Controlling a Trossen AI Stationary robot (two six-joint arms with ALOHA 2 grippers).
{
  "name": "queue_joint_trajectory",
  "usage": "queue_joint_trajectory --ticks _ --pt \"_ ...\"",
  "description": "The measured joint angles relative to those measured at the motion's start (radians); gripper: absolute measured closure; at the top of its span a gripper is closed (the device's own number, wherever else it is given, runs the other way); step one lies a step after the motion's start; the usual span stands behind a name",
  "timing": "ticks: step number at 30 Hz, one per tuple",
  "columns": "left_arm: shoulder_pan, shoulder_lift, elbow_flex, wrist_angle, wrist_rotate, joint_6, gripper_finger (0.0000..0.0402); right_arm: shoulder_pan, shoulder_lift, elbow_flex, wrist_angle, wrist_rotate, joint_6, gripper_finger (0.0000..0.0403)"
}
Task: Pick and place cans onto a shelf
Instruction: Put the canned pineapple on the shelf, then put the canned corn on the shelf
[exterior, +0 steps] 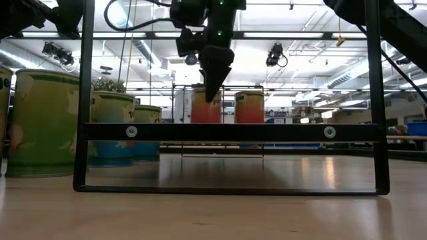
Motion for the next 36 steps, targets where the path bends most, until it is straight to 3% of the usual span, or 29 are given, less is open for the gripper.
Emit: queue_joint_trajectory --ticks 16,23,29,36 --pt "0.000 0.000 0.000 -0.001 0.000 -0.002 0.0044 0.059 0.001 -0.001 0.004 0.285 0.045 0.0012" --pt "0.000 0.000 0.000 -0.001 0.000 -0.002 0.0044 0.111 -0.063 -0.002 -0.041 0.261 0.180 0.0012" --pt "0.000 0.000 0.000 -0.001 0.000 -0.001 0.0044 0.181 -0.098 -0.001 -0.043 0.061 0.296 0.0014" --pt "0.000 0.000 0.000 -0.001 0.000 -0.018 0.0044 0.275 -0.118 -0.001 -0.163 0.067 0.374 0.0015"
